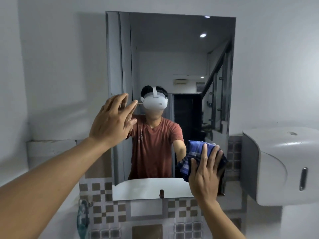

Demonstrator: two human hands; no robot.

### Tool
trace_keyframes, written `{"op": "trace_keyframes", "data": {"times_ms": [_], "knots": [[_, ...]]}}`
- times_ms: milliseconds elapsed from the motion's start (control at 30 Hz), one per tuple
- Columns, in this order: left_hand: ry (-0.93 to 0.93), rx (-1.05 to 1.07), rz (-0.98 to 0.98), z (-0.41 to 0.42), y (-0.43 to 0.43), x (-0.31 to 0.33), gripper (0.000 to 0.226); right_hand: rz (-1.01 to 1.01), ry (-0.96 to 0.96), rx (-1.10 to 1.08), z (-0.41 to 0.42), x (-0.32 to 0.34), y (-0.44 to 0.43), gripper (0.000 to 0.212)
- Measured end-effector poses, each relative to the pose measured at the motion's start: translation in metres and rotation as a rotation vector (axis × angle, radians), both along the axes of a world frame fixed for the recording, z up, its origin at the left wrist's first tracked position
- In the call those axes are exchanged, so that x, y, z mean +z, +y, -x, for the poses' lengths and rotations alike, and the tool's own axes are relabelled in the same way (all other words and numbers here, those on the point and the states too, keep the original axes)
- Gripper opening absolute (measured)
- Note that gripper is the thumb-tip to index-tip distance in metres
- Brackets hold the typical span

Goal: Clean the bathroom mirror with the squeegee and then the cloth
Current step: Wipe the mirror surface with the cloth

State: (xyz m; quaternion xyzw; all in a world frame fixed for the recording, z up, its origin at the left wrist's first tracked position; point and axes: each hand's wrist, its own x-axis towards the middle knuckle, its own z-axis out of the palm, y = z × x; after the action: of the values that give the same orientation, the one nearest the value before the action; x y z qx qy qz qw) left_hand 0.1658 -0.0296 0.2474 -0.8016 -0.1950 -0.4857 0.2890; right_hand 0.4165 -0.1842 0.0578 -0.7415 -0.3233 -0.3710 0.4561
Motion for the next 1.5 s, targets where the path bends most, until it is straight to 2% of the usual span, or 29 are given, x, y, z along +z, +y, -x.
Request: {"op": "trace_keyframes", "data": {"times_ms": [167,267,533,667,833,967,1200,1367,1500], "knots": [[0.035,0.014,0.006,0.003,0.002,0.001,0.065,0.011,-0.065,-0.015,0.034,-0.001,0.030,0.066],[0.050,0.018,-0.001,0.004,0.002,0.002,0.065,0.033,-0.170,0.016,0.052,0.010,0.043,0.062],[0.015,-0.052,0.015,0.004,0.005,0.001,0.053,0.243,-0.566,0.128,0.110,0.026,0.089,0.054],[0.054,-0.040,0.030,0.007,0.004,0.003,0.056,0.365,-0.660,0.187,0.127,0.011,0.102,0.060],[0.012,-0.017,0.069,0.010,-0.001,-0.009,0.061,0.376,-0.610,0.180,0.114,-0.020,0.085,0.058],[0.070,-0.062,0.068,0.004,-0.005,-0.035,0.061,0.316,-0.500,0.141,0.078,-0.027,0.057,0.060],[0.049,-0.060,0.065,-0.013,-0.001,-0.055,0.062,0.202,-0.216,0.057,-0.002,-0.022,-0.001,0.065],[0.050,-0.043,0.049,-0.014,0.003,-0.057,0.062,0.122,-0.038,0.005,-0.029,-0.038,-0.024,0.070],[0.047,-0.036,0.049,-0.015,0.004,-0.058,0.063,0.150,-0.029,-0.006,-0.032,-0.074,-0.028,0.069]]}}
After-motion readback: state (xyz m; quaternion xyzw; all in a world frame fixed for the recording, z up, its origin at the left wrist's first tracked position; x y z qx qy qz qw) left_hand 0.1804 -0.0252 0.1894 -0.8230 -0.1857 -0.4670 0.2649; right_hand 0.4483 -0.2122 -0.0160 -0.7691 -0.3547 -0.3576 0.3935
